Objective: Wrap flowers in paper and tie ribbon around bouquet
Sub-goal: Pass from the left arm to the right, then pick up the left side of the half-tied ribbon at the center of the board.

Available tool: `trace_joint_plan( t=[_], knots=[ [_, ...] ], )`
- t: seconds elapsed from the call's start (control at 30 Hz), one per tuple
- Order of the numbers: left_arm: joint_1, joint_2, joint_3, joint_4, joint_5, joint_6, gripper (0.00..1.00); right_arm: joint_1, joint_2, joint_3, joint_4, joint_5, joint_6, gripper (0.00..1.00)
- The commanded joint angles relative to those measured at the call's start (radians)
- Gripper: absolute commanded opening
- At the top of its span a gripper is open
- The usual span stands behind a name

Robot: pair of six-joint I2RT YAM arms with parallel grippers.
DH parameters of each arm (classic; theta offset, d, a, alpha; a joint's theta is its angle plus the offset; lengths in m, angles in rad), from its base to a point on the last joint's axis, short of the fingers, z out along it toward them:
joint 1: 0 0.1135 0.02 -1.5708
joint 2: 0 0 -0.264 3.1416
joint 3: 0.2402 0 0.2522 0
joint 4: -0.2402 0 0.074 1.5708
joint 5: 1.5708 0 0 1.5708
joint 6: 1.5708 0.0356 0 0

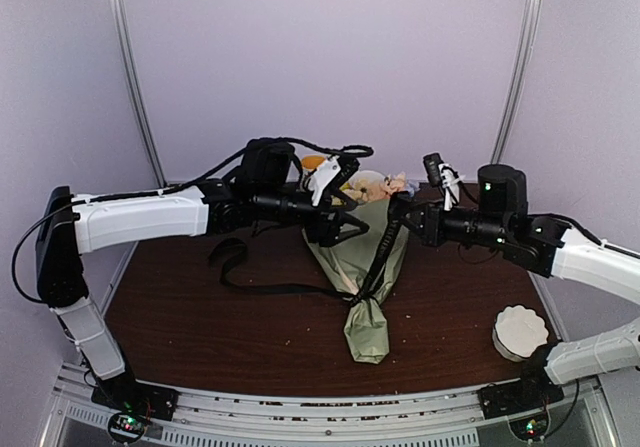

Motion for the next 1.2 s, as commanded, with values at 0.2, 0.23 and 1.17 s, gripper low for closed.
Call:
trace_joint_plan(
  t=[0.2, 0.23, 1.17],
  knots=[
    [0.139, 0.109, -0.055, -0.617, -0.546, -0.022, 0.77, -0.218, -0.147, -0.132, -0.188, 0.036, 0.066, 0.0],
    [0.15, 0.117, -0.071, -0.622, -0.532, -0.03, 0.79, -0.253, -0.147, -0.145, -0.214, 0.037, 0.069, 0.0],
    [0.204, 0.546, 0.212, -1.241, -0.824, 0.072, 0.73, -0.361, -0.06, -0.171, -0.3, -0.062, -0.002, 0.0]
  ],
)
